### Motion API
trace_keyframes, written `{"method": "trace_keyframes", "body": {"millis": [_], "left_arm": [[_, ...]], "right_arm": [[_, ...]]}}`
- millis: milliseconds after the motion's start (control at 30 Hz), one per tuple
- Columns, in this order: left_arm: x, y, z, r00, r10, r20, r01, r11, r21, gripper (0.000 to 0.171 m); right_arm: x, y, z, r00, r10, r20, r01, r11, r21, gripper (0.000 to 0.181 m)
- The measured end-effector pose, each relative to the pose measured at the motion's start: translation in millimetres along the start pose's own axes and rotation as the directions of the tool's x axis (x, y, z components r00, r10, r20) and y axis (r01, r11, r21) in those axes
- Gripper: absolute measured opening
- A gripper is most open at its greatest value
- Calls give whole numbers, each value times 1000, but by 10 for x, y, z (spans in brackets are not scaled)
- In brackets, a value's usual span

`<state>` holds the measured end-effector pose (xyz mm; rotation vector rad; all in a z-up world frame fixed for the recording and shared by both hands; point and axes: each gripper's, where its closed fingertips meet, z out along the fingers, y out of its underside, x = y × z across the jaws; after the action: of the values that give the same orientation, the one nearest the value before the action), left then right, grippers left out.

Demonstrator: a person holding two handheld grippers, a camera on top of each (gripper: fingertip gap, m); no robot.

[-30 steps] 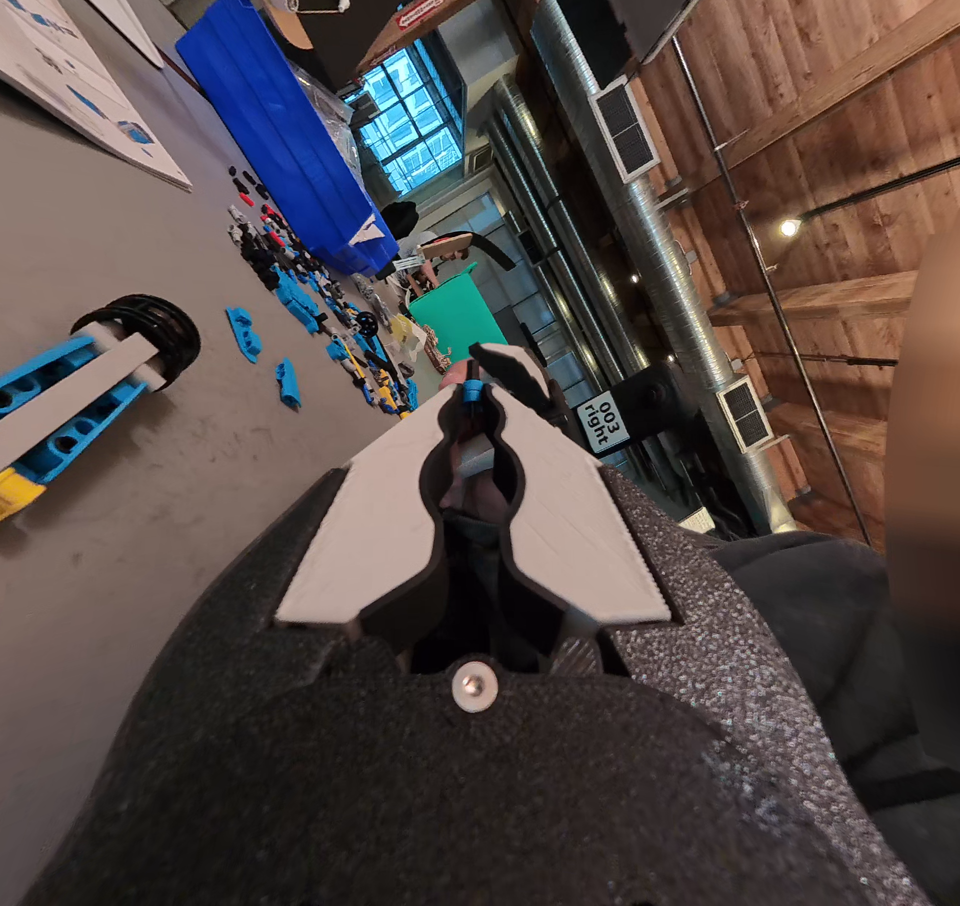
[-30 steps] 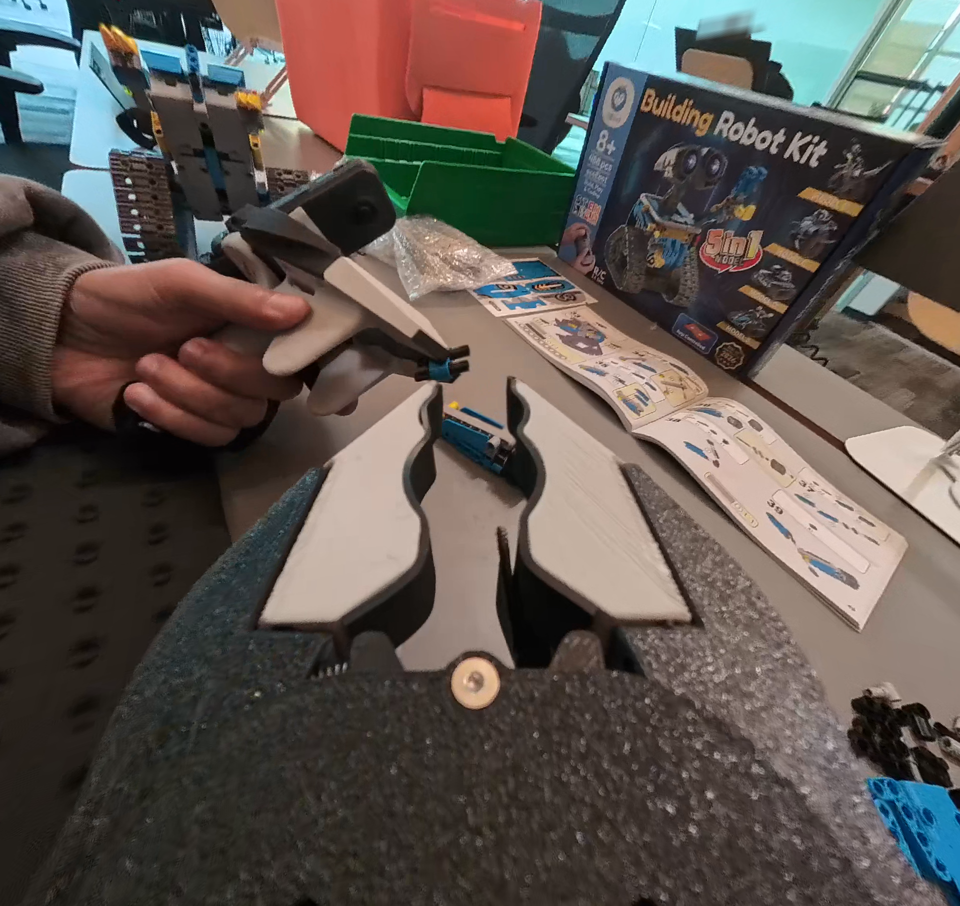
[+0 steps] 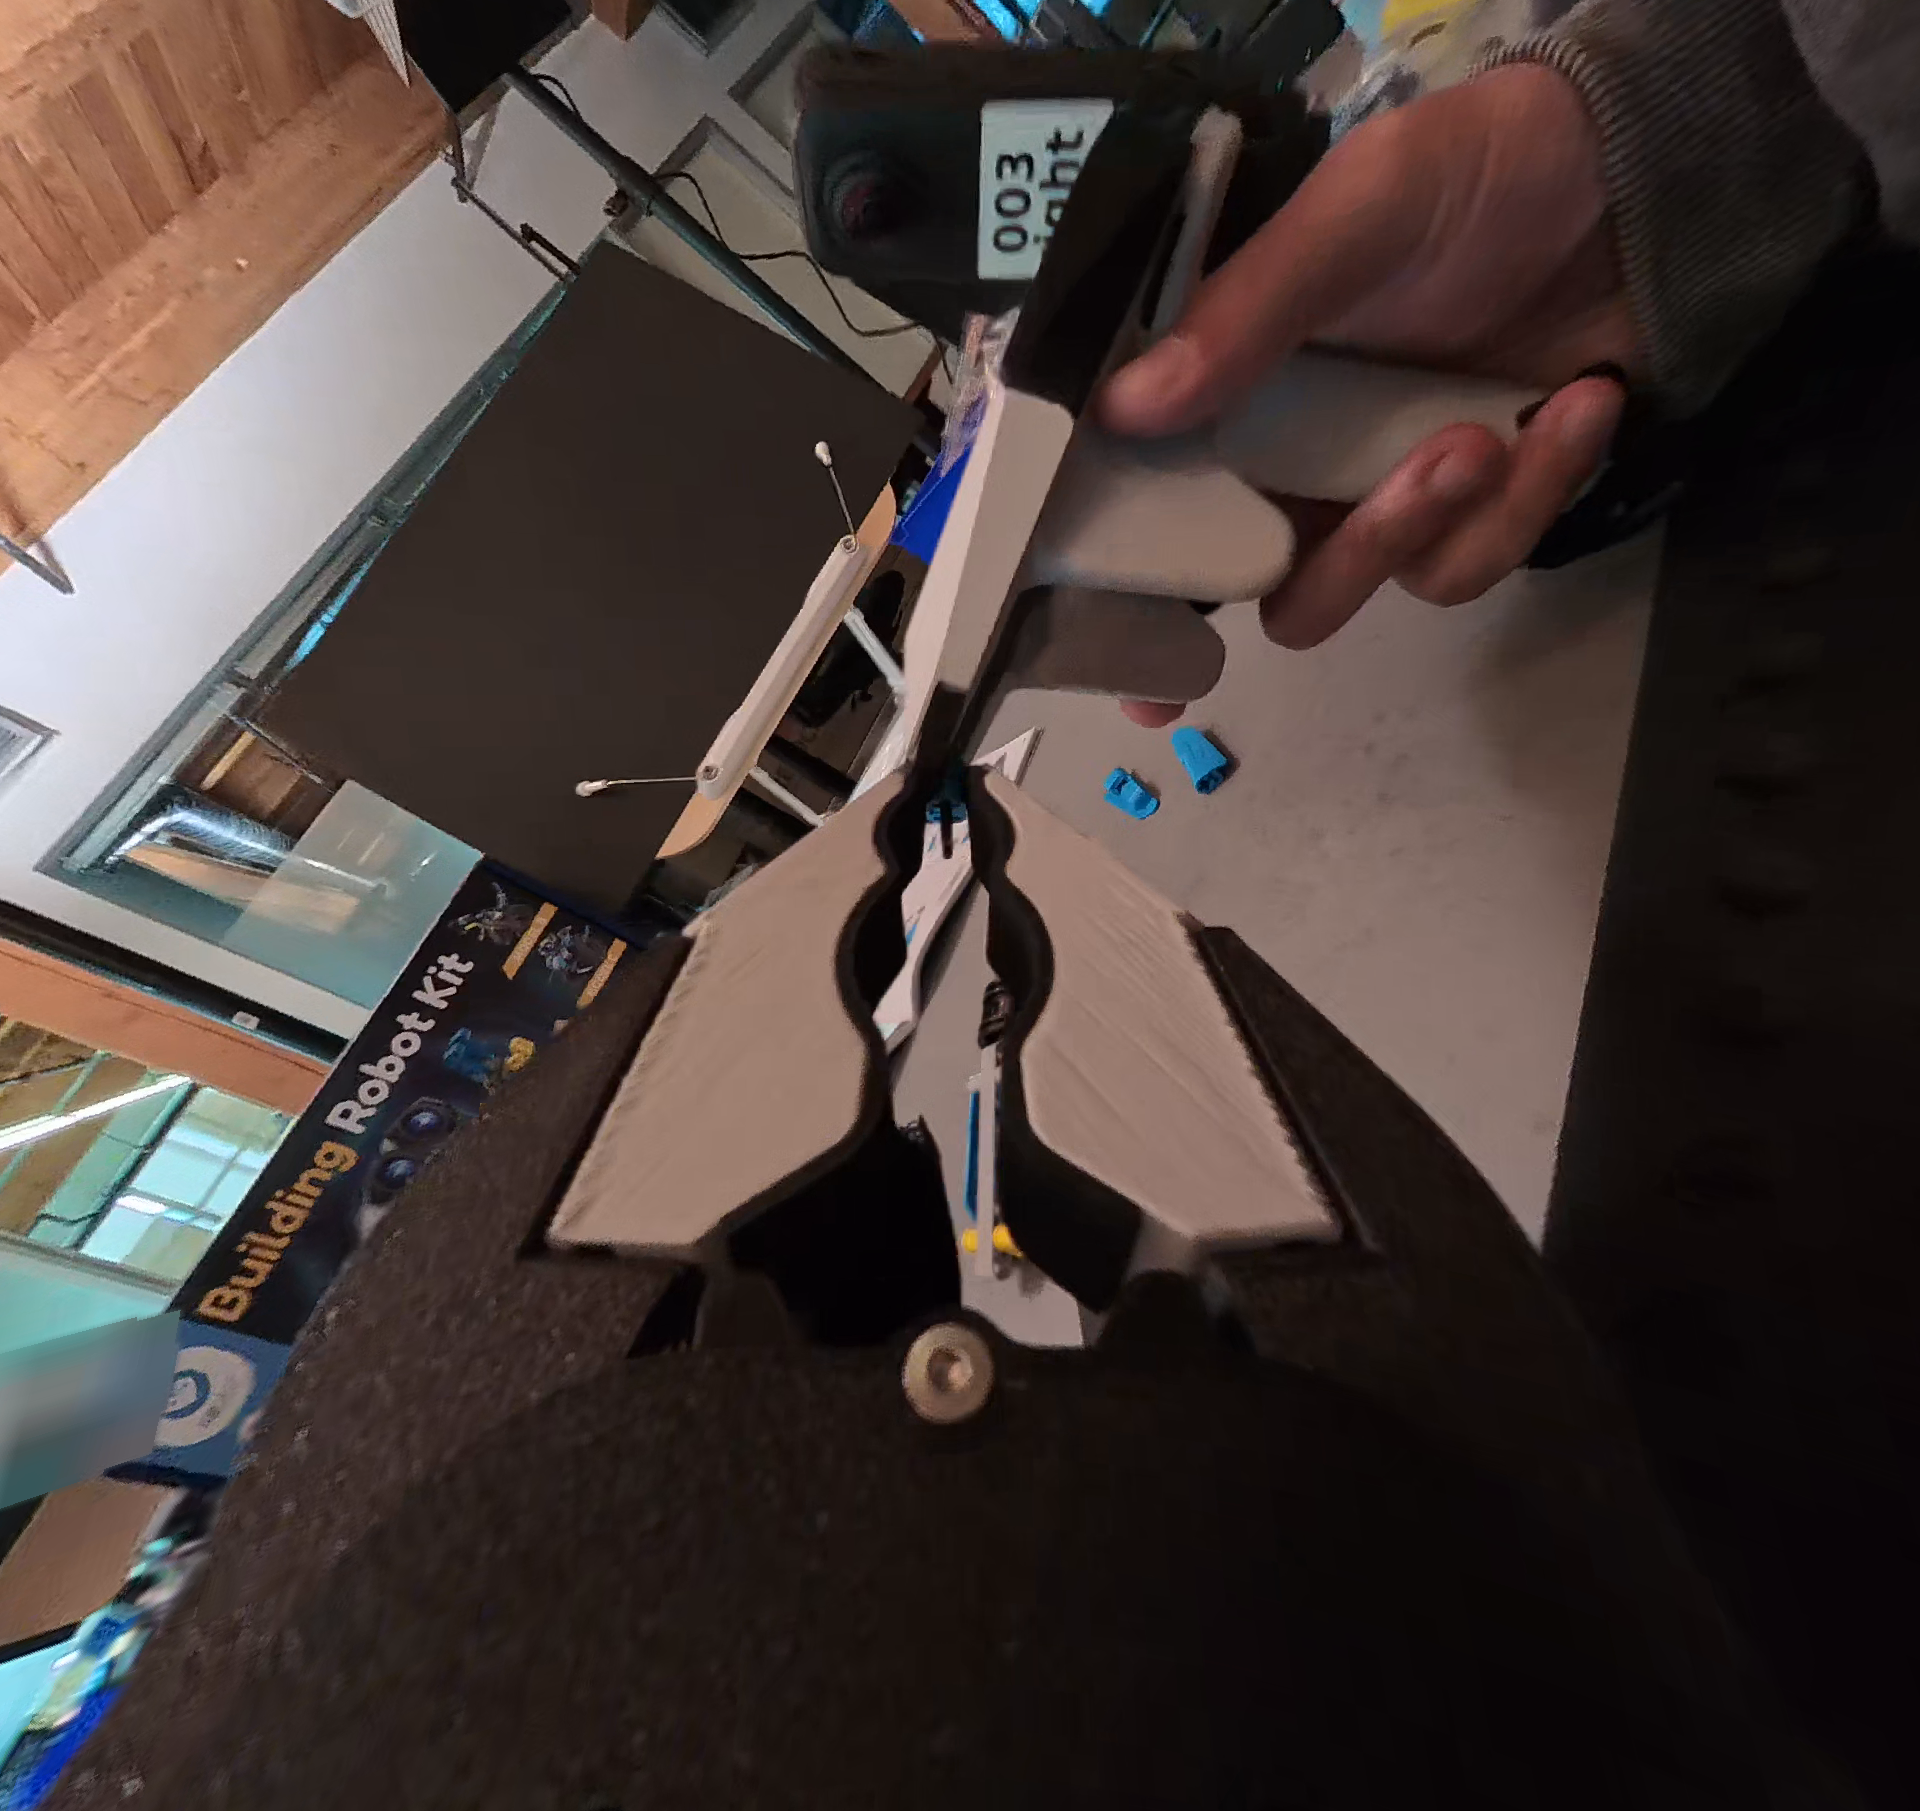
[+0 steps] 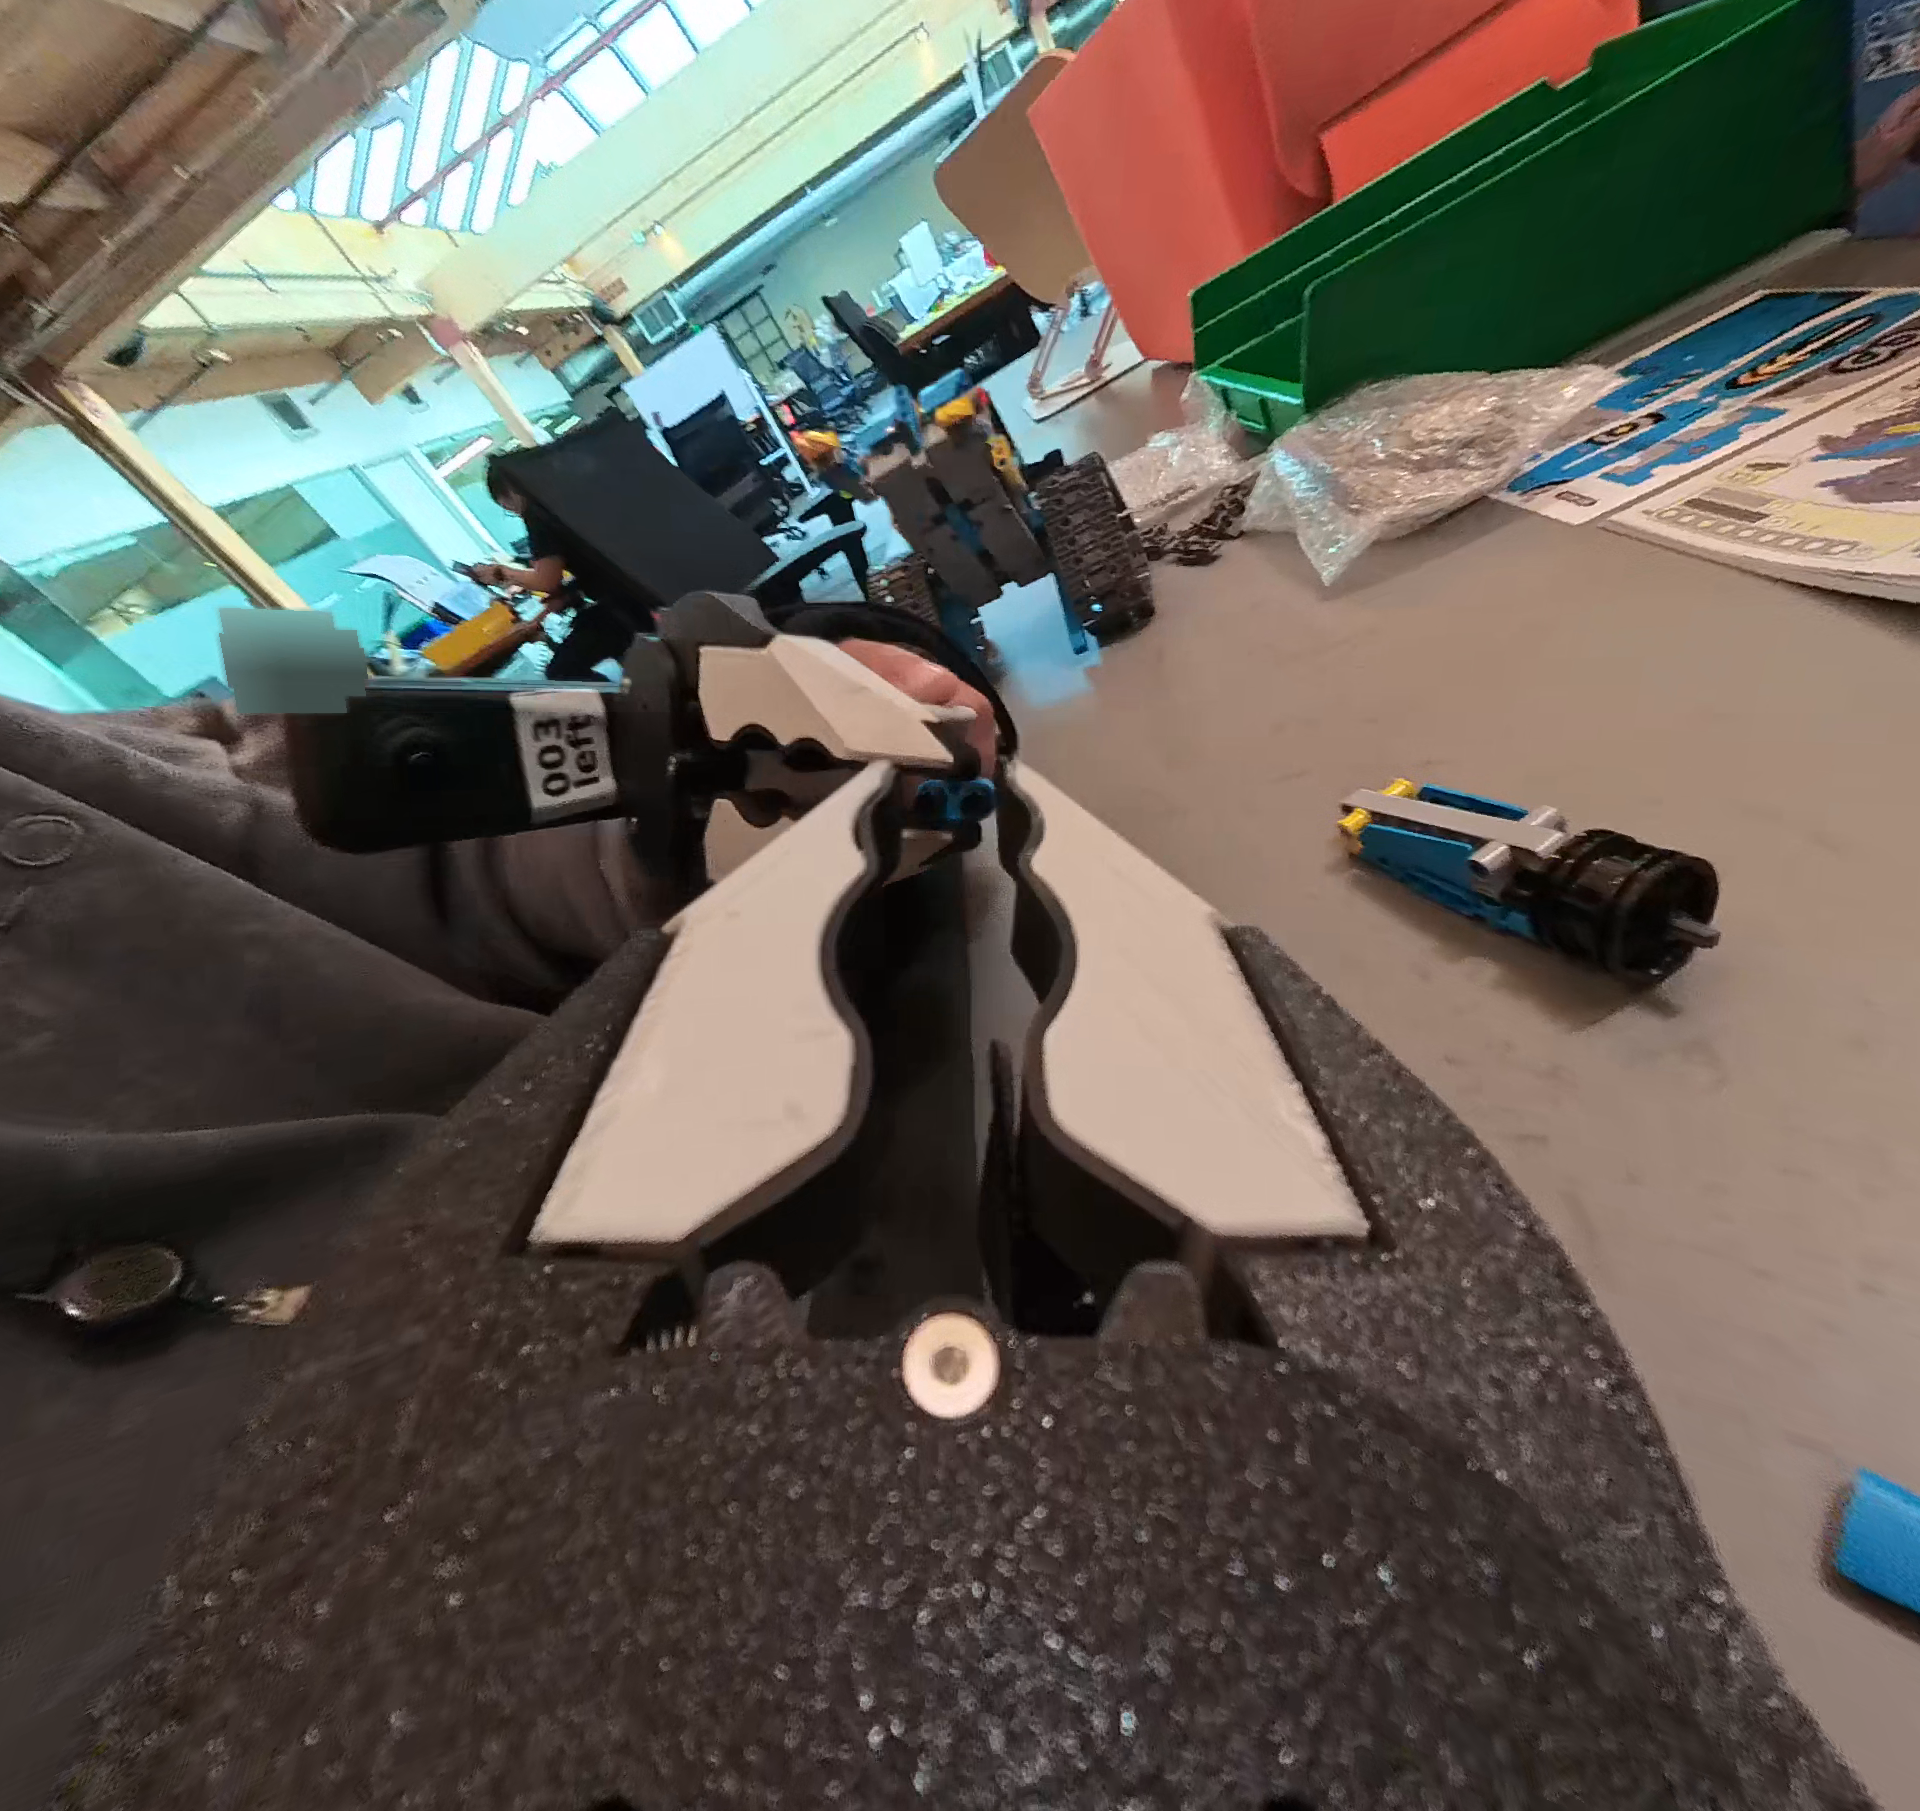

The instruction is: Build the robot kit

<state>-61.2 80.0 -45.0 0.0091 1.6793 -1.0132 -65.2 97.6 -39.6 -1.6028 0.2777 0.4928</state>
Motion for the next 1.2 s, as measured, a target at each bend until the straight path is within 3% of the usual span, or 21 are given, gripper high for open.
{"method": "trace_keyframes", "body": {"millis": [167, 333, 667, 767, 800, 833, 933, 1033, 1100, 1200], "left_arm": [[14, 115, 54, 992, 122, 36, -118, 989, -86, 8], [-26, 166, 62, 998, 46, 49, -40, 992, -122, 9], [-17, 265, 165, 1000, 10, 23, -7, 990, -138, 9], [-3, 398, 257, 997, -74, 10, 75, 980, -187, 9], [5, 495, 285, 991, -137, 1, 134, 965, -227, 16], [-12, 588, 303, 978, -207, 4, 201, 944, -263, 27], [-146, 804, 306, 895, -445, 42, 436, 850, -294, 30], [-245, 1047, 287, 704, -708, 64, 687, 654, -317, 30], [-388, 1048, 253, 564, -824, 51, 807, 537, -244, 30], [-492, 1168, 211, 457, -886, 77, 876, 434, -210, 30]], "right_arm": [[110, 27, -4, 996, 82, -23, -82, 996, -19, 16], [177, 43, -6, 991, 127, -44, -128, 992, -18, 15], [309, 75, -15, 985, 139, -101, -144, 989, -36, 14], [432, 62, -50, 977, 150, -149, -155, 988, -25, 14], [493, 39, -88, 973, 153, -173, -158, 987, -12, 14], [574, -1, -151, 964, 167, -206, -168, 986, 12, 14], [915, -203, -569, 907, 152, -393, -123, 988, 98, 14], [1238, -395, -1167, 792, 52, -608, 16, 994, 106, 14], [1377, -458, -1501, 702, -5, -712, 96, 992, 87, 15], [1427, -473, -1728, 616, -33, -787, 162, 983, 86, 15]]}}
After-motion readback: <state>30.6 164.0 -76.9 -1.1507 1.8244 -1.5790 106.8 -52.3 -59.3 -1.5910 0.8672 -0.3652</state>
